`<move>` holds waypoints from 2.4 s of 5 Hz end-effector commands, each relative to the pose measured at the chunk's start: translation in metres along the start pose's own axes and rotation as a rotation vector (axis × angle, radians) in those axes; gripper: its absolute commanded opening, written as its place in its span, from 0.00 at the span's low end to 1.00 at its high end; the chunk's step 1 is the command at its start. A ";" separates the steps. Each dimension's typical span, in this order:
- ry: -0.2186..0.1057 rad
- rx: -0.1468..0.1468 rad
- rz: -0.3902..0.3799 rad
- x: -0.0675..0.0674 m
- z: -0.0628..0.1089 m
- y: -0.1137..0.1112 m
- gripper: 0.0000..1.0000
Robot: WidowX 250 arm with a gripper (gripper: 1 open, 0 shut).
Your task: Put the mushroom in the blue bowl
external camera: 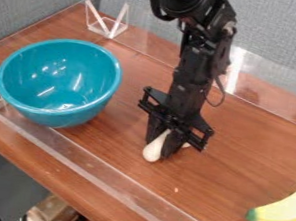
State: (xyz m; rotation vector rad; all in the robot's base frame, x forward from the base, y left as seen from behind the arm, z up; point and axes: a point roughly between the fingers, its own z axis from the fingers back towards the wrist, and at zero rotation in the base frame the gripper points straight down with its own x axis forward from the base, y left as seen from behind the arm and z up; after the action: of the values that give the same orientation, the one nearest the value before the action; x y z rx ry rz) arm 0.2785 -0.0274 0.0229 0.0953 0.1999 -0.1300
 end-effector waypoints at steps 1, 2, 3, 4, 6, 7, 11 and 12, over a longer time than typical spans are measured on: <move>-0.043 0.020 0.015 -0.003 0.024 0.004 0.00; -0.063 0.042 0.020 -0.007 0.043 0.006 0.00; -0.122 0.071 0.051 -0.011 0.076 0.020 0.00; -0.117 0.102 0.054 -0.015 0.103 0.036 0.00; -0.113 0.093 0.146 -0.027 0.126 0.089 0.00; -0.085 0.076 0.227 -0.045 0.118 0.123 0.00; -0.012 0.102 0.352 -0.062 0.084 0.179 1.00; -0.005 0.099 0.353 -0.055 0.079 0.179 0.00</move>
State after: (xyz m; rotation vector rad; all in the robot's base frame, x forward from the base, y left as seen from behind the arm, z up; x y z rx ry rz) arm 0.2588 0.1433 0.1098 0.2083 0.2258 0.2021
